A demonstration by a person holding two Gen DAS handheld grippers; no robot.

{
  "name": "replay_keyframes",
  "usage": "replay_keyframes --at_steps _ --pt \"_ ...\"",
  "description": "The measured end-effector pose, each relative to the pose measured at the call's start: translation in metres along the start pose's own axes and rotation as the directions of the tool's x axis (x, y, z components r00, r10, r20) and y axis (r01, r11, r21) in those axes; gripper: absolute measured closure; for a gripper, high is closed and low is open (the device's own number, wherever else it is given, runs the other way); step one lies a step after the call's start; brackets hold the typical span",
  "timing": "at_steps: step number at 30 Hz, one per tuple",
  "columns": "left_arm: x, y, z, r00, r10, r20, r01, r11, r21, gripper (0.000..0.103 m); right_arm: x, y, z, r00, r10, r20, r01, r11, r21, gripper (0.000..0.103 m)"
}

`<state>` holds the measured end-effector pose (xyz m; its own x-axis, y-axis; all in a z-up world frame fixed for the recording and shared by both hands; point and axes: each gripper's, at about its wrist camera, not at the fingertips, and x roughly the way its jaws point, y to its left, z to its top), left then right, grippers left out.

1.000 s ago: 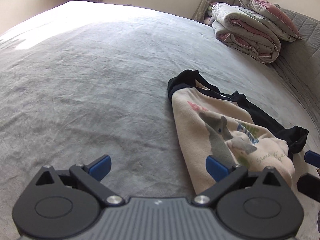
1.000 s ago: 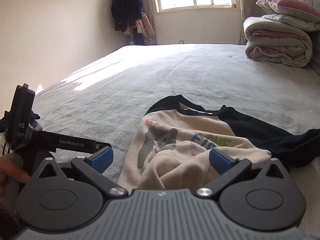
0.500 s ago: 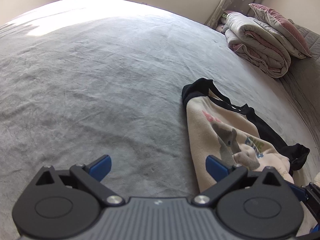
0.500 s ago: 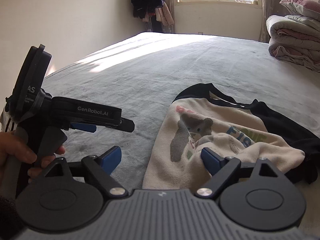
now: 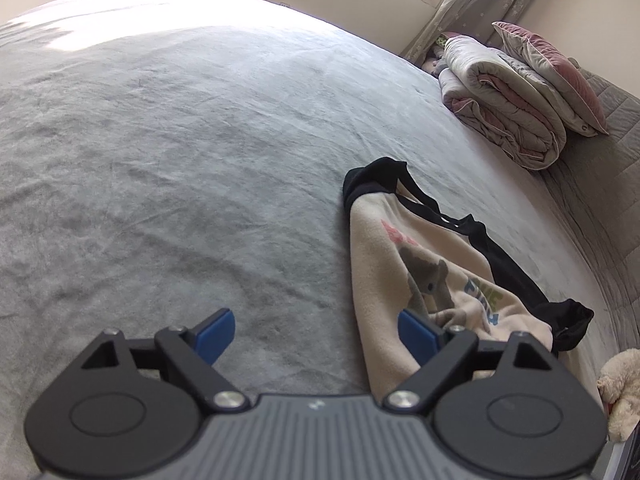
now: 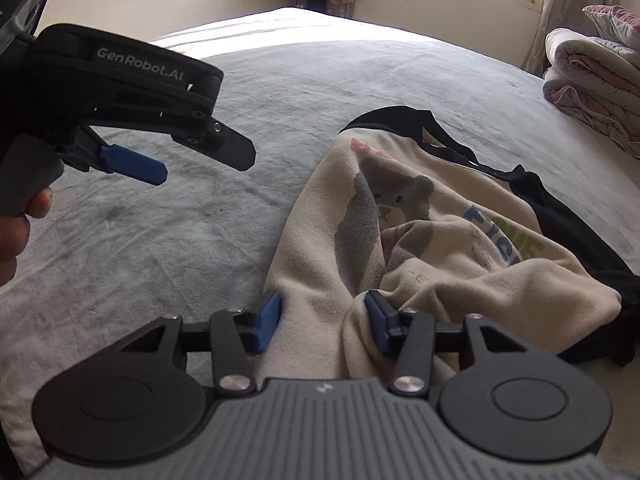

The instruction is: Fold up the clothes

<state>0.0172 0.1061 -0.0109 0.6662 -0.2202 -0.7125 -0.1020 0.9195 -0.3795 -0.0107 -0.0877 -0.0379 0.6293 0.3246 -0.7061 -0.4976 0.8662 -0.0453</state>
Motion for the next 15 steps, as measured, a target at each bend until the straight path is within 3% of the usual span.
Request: replay_keyframes --at_steps 3,9,13,15 --pt "0.0 -0.003 -0.002 1.0 -0.006 0.005 0.006 1.0 0.008 0.016 -0.007 -0.013 0.0 1.0 0.017 0.017 -0.018 0.998 0.064 0.081" --pt "0.0 -0.006 -0.006 0.999 -0.039 0.024 0.038 0.999 0.011 0.02 -0.034 -0.052 0.0 0.991 0.099 0.094 -0.119 0.963 0.241 0.085" --pt "0.003 -0.014 -0.011 0.998 -0.057 0.021 0.056 0.998 0.035 0.026 -0.047 -0.081 0.0 0.985 0.1 0.144 -0.146 0.922 0.358 0.087" --pt "0.005 -0.02 -0.015 0.998 -0.06 0.016 0.059 0.996 0.064 0.029 -0.054 -0.097 -0.002 0.982 0.085 0.166 -0.147 0.902 0.407 0.099"
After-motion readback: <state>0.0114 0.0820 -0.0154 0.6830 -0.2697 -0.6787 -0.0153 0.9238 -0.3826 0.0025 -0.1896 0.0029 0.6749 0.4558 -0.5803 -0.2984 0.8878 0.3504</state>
